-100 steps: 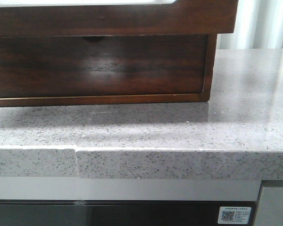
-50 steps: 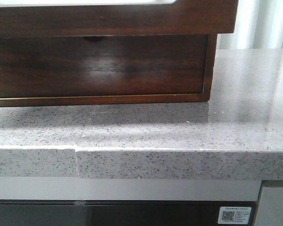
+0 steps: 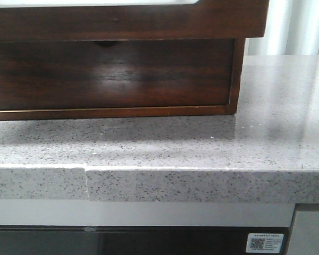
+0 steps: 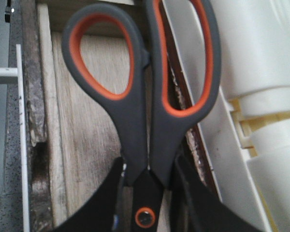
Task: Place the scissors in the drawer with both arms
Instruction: 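Lower the scissors into the drawer and open the right gripper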
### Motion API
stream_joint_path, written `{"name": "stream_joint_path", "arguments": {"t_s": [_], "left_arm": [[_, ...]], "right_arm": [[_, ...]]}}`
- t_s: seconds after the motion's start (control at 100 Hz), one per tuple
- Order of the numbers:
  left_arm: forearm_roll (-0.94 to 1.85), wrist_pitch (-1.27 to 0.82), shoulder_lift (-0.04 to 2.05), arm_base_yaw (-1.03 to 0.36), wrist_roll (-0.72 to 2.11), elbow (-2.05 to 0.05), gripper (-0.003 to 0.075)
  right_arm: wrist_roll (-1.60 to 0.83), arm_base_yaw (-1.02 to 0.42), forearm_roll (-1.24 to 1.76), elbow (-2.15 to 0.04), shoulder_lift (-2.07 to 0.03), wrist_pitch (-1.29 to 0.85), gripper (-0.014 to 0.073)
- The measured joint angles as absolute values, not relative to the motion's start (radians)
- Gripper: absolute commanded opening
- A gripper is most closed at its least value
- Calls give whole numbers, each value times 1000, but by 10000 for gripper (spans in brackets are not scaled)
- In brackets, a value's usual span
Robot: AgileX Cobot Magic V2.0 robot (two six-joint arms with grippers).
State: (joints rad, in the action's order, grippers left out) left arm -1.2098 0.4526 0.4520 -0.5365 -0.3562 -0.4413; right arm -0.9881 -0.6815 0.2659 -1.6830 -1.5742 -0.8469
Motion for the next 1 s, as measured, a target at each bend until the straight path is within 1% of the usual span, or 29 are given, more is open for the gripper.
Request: {"name": "stream_joint_path", "arguments": {"t_s": [0.4, 0.84, 0.89, 0.94, 1.0], "left_arm": [[-1210, 453, 452, -536, -356, -441, 284], [-1210, 453, 452, -536, -358, -441, 284], [-1210, 453, 452, -536, -358, -441, 284], [-1210, 453, 452, -536, -358, -441, 284], [-1210, 453, 452, -536, -358, -441, 284]], "right_arm": [[-1035, -683, 210, -1683, -1639, -858, -73], [-1045, -690, 205, -1685, -1650, -867, -71], [-1045, -690, 205, -1685, -1650, -870, -59], [-1045, -691, 205, -1685, -1651, -875, -22], [-1045, -693, 205, -1685, -1652, -879, 62]]}}
